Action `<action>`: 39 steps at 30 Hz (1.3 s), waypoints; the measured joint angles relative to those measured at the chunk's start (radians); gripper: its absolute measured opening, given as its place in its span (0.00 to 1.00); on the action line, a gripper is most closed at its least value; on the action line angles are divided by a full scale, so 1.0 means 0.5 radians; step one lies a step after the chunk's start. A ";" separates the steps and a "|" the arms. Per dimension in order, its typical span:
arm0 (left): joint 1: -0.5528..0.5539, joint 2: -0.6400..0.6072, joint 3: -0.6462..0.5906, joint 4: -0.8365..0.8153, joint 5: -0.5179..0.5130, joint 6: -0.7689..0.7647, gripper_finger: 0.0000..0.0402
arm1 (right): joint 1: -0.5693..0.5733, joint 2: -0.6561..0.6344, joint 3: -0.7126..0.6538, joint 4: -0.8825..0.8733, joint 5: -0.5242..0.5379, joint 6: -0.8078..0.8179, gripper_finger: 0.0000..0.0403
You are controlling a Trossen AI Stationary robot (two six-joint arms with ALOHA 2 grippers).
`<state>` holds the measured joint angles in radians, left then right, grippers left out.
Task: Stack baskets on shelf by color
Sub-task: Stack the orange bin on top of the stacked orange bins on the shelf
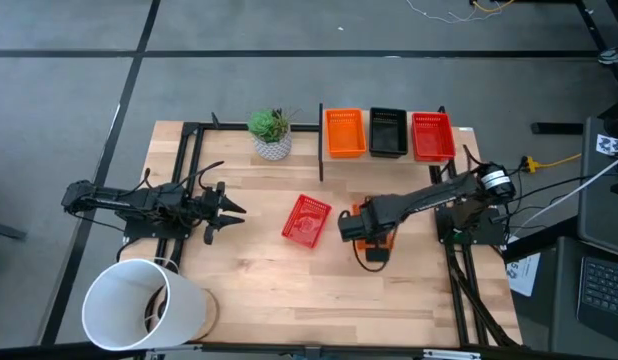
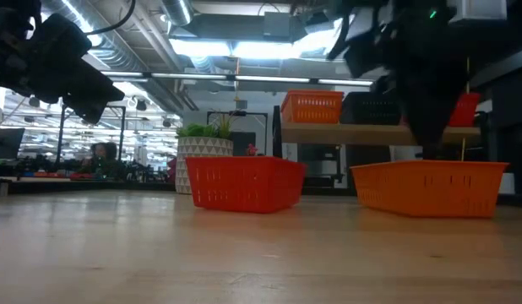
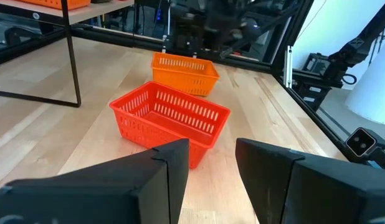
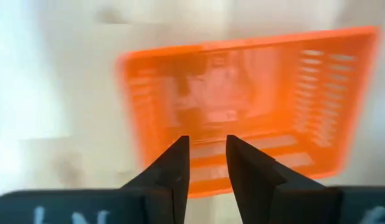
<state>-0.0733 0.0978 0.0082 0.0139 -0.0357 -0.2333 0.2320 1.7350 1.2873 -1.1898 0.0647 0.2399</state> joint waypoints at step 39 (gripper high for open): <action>0.001 0.000 0.000 0.001 0.000 0.011 0.31 | 0.549 -0.051 -0.468 0.502 0.429 0.468 0.26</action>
<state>-0.0731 0.0978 0.0082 0.0143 -0.0357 -0.2276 0.5064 1.7096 1.0534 -0.9387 0.2794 0.4738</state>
